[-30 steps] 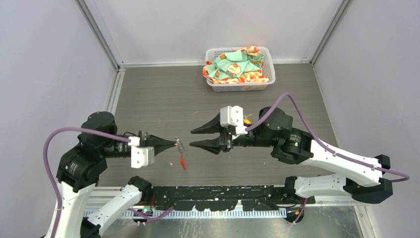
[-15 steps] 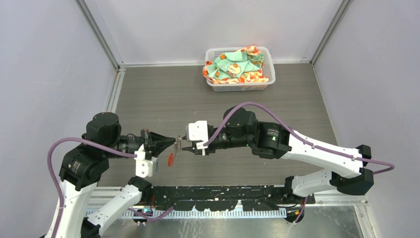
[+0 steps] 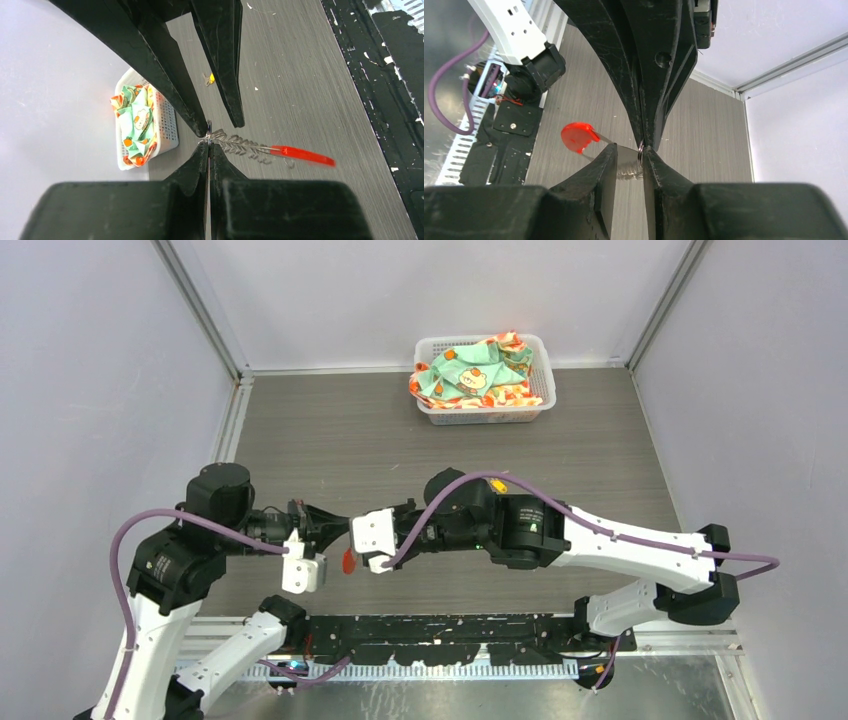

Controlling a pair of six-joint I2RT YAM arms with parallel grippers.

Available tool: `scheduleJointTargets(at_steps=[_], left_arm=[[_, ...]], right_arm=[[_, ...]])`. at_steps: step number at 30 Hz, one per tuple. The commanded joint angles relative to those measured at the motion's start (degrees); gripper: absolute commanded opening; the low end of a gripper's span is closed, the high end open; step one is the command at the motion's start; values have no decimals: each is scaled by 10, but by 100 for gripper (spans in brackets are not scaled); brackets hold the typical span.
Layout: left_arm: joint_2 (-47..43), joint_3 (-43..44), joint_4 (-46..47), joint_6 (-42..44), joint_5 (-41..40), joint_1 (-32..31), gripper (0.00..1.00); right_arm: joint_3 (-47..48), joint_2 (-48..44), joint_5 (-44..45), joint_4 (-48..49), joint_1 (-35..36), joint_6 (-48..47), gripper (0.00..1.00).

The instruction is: Put the keys on the keyring

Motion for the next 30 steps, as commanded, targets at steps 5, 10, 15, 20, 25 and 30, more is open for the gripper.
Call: scheduleJointTargets(at_steps=[5,10,15,20,25,30], left_arm=[[-3,13,-5,10,8,-2,0],[-5,11,-9,8,6,-2,0],[-4,15,-9,-6,19,-2,0],[-13,14,35,-111,22,-2,47],[-24,6,66,-236,15,-2,51],[-44,-17,150,-384,23,-2,40]], right_arm=[[29,11,50,19,8,-34,25],[31,12,59,26,12,-37,7],[23,11,90,37,19,-44,1],[-20,-28,95,90,23,-49,1],[-105,-110,29,168,22,-37,1],[-177,-159,-5,236,23,-21,1]])
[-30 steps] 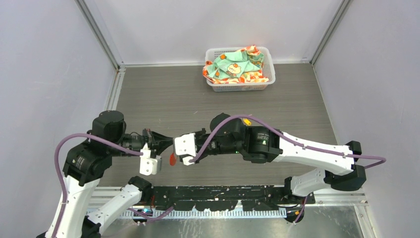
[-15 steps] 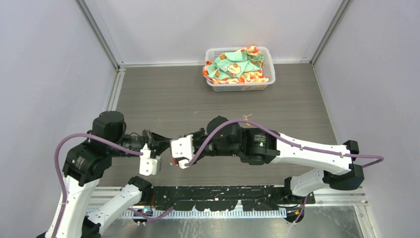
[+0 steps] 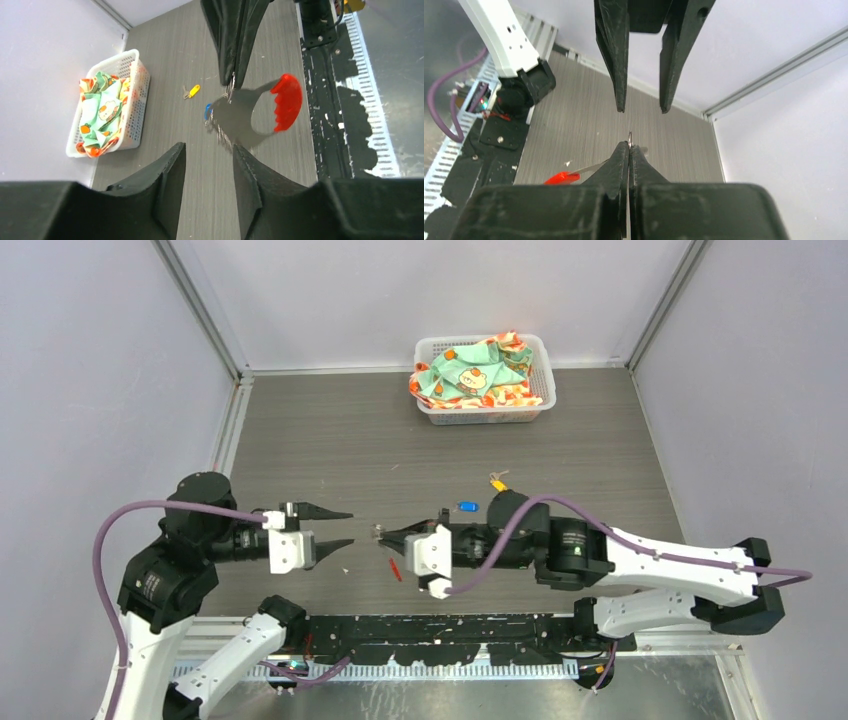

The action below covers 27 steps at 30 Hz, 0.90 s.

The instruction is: Put the keys on the keyring

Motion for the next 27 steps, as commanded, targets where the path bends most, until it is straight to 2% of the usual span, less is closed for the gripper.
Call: scheduleJointTargets(at_steps=[1,7,10,17,27], left_arm=[[-13,-9,94,-169,26,-2,38],[-10,-14,161,-304,91,-2,30],[-9,-12,190,-330,108,-2,27],[-11,-9,192,-333,141,-2,24],[-14,-19,172,-276,129,-2,23]], right_arm=[[-29,-44,-41,119,3,16,1],[-57,-52,-65,185,3,31,1],[-59,-48,-68,195,3,31,1],[-61,-45,-67,207,3,33,1],[-52,-36,-80,200,3,34,1]])
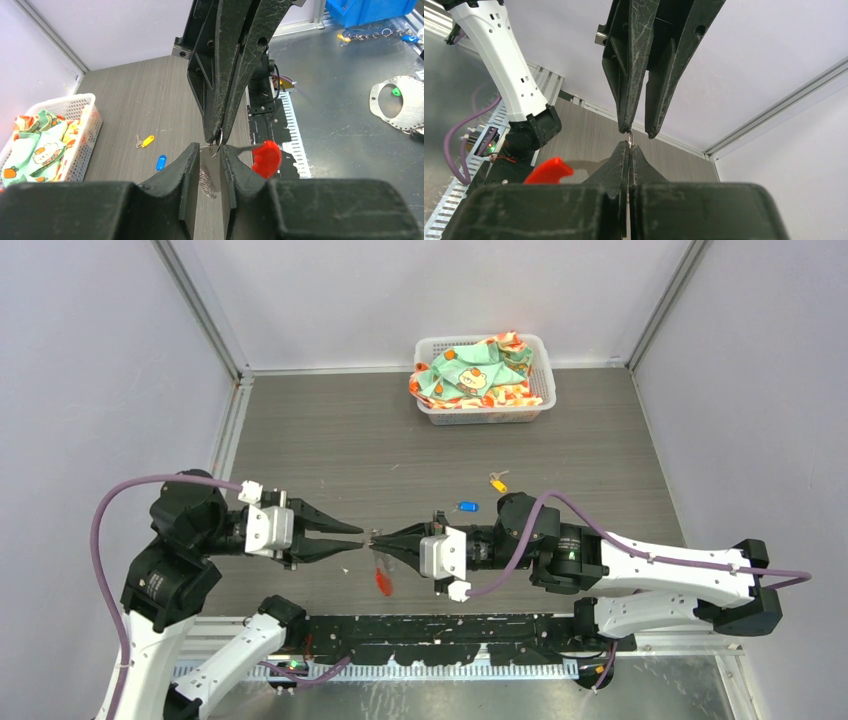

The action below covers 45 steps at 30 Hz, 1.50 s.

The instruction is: Put the keys on the keyring

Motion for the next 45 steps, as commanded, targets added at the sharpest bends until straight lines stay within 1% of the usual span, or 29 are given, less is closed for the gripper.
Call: scheduleJointTargets(at_steps=[1,3,5,8,10,13,16,19,28,31,35,41,44,45], left_arm=[[-4,-3,3,21,9,-2,23],[-4,-4,-13,34,14,-2,23],[-4,-3,-38,57,18,-2,25],[-7,-2,-81,107,18,-2,33],[-9,-6,-87,123,11,-2,40],[-18,-16,-71,128,0,-2,41],[-33,-32,-14,101,-31,-2,37],[-44,-45,29,68,-43,-2,34],[-41,-43,45,20,-5,-2,30],[-40,-42,34,21,8,-2,27],[-42,-44,10,54,3,-2,18],[-44,-49,11,71,-8,-2,9],[-44,-50,21,74,-8,-2,1],[-45,-51,22,80,-7,-2,0]], right_arm=[[13,-1,-10,47,4,9,1],[11,-1,-11,52,3,9,1],[9,-1,-9,57,3,11,1],[7,-2,-9,61,3,13,1],[7,-1,-11,60,3,13,1],[8,1,-16,60,3,16,1],[10,3,-20,58,3,17,1],[11,4,-20,59,2,19,1],[14,13,-22,63,3,22,1],[13,14,-20,66,3,23,1],[12,13,-23,70,3,26,1],[13,16,-29,76,4,31,1],[14,20,-33,78,3,34,1],[15,22,-35,77,3,34,1]])
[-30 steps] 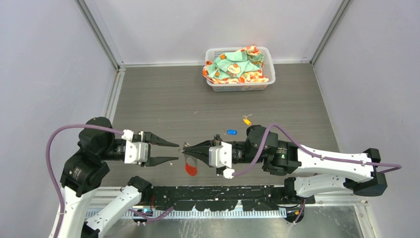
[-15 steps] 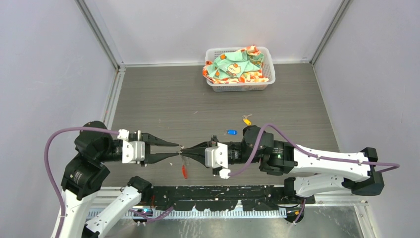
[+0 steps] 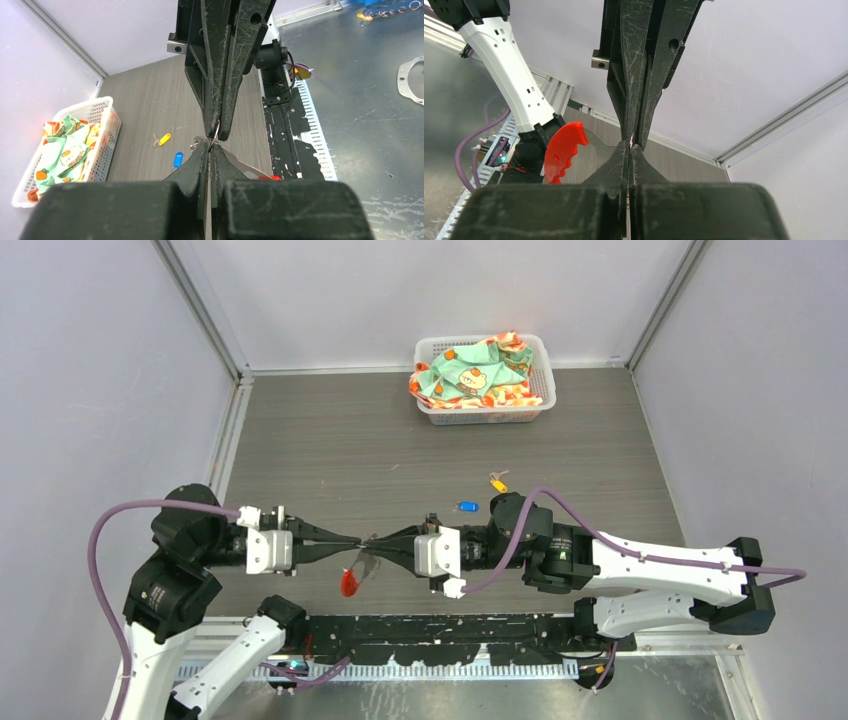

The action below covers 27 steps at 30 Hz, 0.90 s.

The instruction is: Put the keys on the keyring

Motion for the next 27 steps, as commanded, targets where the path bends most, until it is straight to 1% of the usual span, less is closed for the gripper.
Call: scheduleJointTargets(at_steps=[1,3,5,9,10,11,19,24,27], left_arm=[[-5,-4,15,27,3,-2,0],[-13,-10,14,63,3,-2,0],[-28,-24,15,125,-1,-2,1],[-58,-49,4,287,-5,-1,0],[-61,-51,3,317,-3,-1,0],[-62,-51,4,330,-1,-1,0],[-70,-47,6,386,22,-1,0],[-70,-39,7,378,30,-1,0],[-61,-27,10,338,29,-1,0]], right_arm=[[16,5,-17,50,3,10,1],[19,7,-17,47,4,13,3],[17,3,-6,53,3,17,12],[12,-17,28,46,4,7,28],[13,-23,37,38,3,3,32],[13,-28,42,32,3,0,34],[16,-68,73,-16,3,-18,36],[10,-83,85,-24,3,-15,36],[6,-86,98,-28,3,-11,36]])
